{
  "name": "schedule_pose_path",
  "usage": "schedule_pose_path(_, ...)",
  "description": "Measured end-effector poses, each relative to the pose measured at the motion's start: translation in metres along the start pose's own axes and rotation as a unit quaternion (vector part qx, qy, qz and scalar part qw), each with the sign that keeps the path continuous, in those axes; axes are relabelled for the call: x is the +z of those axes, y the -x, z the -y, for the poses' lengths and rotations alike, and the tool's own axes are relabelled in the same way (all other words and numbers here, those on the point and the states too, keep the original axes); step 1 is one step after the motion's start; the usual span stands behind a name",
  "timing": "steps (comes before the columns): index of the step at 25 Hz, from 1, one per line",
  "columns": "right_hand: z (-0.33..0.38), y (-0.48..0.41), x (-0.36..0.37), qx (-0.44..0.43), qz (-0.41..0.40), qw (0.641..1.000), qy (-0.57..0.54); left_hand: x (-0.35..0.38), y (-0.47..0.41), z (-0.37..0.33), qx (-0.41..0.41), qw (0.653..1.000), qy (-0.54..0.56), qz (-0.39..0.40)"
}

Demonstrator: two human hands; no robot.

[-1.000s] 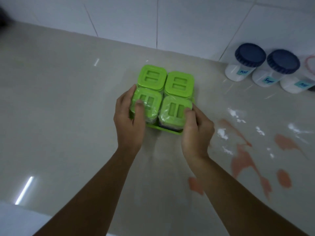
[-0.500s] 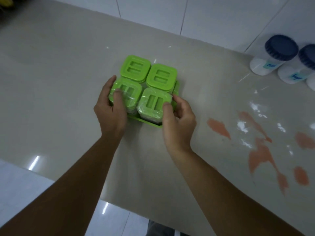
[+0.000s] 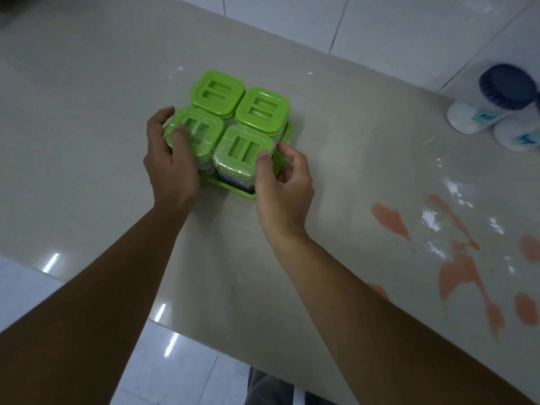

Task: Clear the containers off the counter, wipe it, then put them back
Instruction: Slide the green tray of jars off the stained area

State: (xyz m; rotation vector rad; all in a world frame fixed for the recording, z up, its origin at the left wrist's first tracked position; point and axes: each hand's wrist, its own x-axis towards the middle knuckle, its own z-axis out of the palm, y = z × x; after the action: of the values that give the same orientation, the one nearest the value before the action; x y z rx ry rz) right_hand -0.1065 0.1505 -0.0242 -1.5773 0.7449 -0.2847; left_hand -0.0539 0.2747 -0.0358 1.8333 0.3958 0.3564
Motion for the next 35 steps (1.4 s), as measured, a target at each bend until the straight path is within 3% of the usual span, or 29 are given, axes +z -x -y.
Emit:
schedule_pose_path(9, 0.005, -0.008, 0.000, 0.003, 0.039, 0.999, 0.033, -0.005, -0.008, 0.000, 0.002, 0.998, -0.059, -0.011)
schedule_pose_path(12, 0.008, -0.009, -0.009, -0.012, 0.094, 0.993, 0.073, -0.003, -0.007, -0.002, 0.059, 0.992, -0.108, -0.012)
schedule_pose_path(14, 0.008, -0.007, -0.020, -0.063, 0.122, 0.985, 0.109, 0.002, -0.001, -0.010, 0.107, 0.969, -0.224, 0.010)
schedule_pose_path(16, 0.008, -0.007, -0.036, -0.119, 0.143, 0.970, 0.156, 0.008, 0.009, -0.021, 0.170, 0.917, -0.360, 0.035)
schedule_pose_path(18, 0.010, -0.011, -0.060, -0.150, 0.160, 0.953, 0.209, 0.020, 0.025, -0.034, 0.237, 0.878, -0.410, 0.069)
schedule_pose_path(23, 0.012, -0.040, -0.133, -0.195, 0.150, 0.923, 0.295, 0.076, 0.064, -0.071, 0.327, 0.828, -0.413, 0.194)
schedule_pose_path(28, 0.015, -0.081, -0.215, -0.191, 0.080, 0.908, 0.363, 0.153, 0.098, -0.106, 0.360, 0.787, -0.400, 0.302)
schedule_pose_path(35, 0.029, -0.144, -0.308, -0.172, 0.023, 0.888, 0.425, 0.256, 0.145, -0.142, 0.403, 0.742, -0.390, 0.368)
